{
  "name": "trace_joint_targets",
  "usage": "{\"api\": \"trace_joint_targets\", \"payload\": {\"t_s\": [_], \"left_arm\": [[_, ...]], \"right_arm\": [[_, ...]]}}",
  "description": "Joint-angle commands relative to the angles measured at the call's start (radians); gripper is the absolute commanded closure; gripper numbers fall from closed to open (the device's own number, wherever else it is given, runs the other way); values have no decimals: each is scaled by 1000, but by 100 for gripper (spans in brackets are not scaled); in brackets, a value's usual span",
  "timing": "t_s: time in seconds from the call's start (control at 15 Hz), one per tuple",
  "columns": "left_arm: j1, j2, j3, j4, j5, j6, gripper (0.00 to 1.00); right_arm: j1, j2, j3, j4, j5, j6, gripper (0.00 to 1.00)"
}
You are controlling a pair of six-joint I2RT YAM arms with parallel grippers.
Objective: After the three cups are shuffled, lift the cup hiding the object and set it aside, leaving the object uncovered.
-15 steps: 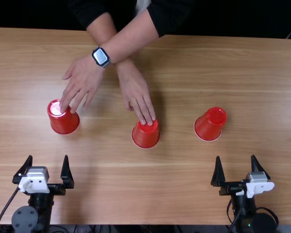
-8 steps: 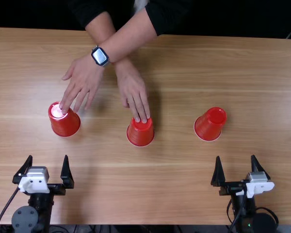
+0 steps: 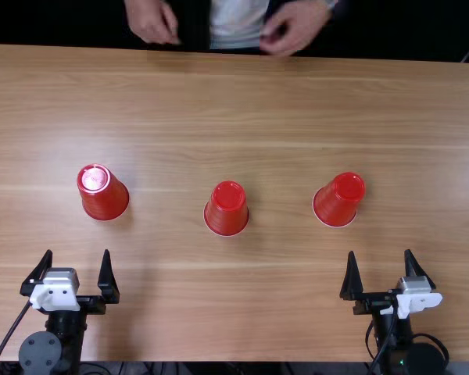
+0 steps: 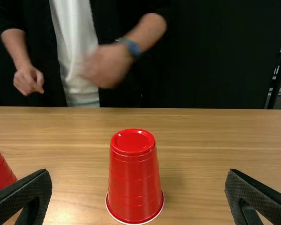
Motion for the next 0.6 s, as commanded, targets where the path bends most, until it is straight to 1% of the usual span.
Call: {"api": "trace_joint_targets", "payload": {"t_s": [0.0,0.27,0.33,0.4,0.47,0.53], "left_arm": [[4,-10,-43,-3,0,8,0],[4,-10,-43,-3,-4,6,0],[4,-10,-43,-1,7,5,0],[4,-10,-43,-3,-2,8,0],[3,-10,-43,-3,-2,6,0],[3,-10,-43,-3,4,6,0]], "right_arm": [[-9,-12,-10,6,11,1,0],[-9,-12,-10,6,11,1,0],[-9,-12,-10,6,14,3,0],[-8,-12,-12,6,7,3,0],[-8,-12,-12,6,9,9,0],[-8,-12,-12,6,7,9,0]]}}
